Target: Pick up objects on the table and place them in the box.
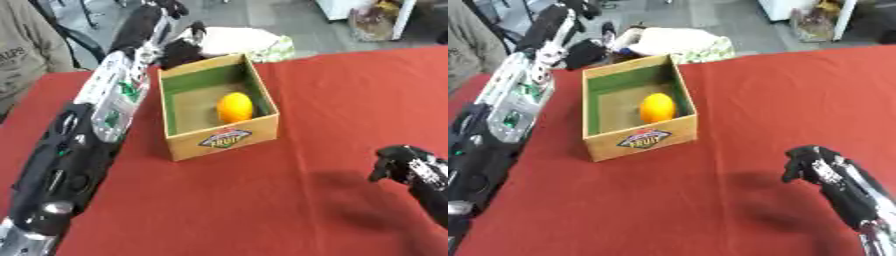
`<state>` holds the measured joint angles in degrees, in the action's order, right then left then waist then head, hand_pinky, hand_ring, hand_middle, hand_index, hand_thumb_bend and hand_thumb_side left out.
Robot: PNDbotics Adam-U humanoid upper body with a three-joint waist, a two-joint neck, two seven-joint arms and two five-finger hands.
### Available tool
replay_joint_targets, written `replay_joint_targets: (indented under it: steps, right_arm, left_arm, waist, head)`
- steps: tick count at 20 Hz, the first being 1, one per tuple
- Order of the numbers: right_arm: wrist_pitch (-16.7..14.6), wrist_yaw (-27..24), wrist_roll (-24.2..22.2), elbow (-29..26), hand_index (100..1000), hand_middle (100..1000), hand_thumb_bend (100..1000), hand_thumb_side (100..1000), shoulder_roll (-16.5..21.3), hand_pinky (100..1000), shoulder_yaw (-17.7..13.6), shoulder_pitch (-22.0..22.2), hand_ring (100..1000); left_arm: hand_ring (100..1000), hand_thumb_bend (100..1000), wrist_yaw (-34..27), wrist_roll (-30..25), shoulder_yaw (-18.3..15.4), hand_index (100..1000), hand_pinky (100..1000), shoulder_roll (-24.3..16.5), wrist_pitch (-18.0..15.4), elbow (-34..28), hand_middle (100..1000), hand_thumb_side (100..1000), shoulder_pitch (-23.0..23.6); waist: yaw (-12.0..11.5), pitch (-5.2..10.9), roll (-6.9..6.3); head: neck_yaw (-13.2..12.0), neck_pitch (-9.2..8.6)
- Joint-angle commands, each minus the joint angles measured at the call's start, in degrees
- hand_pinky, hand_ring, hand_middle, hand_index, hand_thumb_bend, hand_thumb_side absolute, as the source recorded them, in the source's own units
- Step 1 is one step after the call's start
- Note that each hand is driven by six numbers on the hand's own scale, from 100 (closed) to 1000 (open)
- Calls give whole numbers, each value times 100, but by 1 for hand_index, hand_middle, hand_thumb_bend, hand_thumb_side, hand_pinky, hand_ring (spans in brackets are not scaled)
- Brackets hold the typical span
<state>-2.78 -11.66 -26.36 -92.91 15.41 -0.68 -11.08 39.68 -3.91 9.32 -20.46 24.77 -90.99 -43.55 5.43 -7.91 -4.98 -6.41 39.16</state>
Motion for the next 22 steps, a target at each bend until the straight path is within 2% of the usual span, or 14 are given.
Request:
replay_joint_targets:
  steps: [1, 4, 8, 15, 22]
  right_arm:
    - [-12, 17, 30, -126, 696, 522, 100, 641, 70, 588, -41, -49, 541]
    - [-11, 13, 47, -130, 696, 522, 100, 640, 69, 588, -55, -49, 541]
    - [-17, 10, 69, -136, 696, 521, 100, 640, 80, 588, -71, -57, 541]
    - [-40, 19, 84, -132, 696, 521, 100, 638, 96, 587, -79, -56, 541]
    - [-43, 11, 103, -133, 696, 521, 100, 639, 86, 587, -87, -59, 542]
  left_arm:
    - [633, 100, -1287, 912, -224, 777, 679, -273, -93, -732, 662, 711, 284]
    - [605, 100, -2402, 1698, -323, 751, 653, -313, -369, -1122, 628, 748, 869]
    - [597, 100, -3239, 2198, -404, 746, 648, -308, -639, -1552, 620, 786, 1592]
    - [581, 100, -3584, 2470, -567, 742, 640, -145, -859, -2212, 602, 830, 2608]
    - [570, 100, -3715, 2728, -619, 734, 632, 409, -1071, -2259, 588, 893, 3134]
  waist:
    - [-22, 92, 31]
    - [-49, 95, 35]
    - [-101, 77, 48]
    - [-200, 67, 75]
    - [-235, 58, 99]
  head:
    - [27, -61]
    - [35, -38]
    - [96, -22]
    - [256, 66]
    - [278, 249]
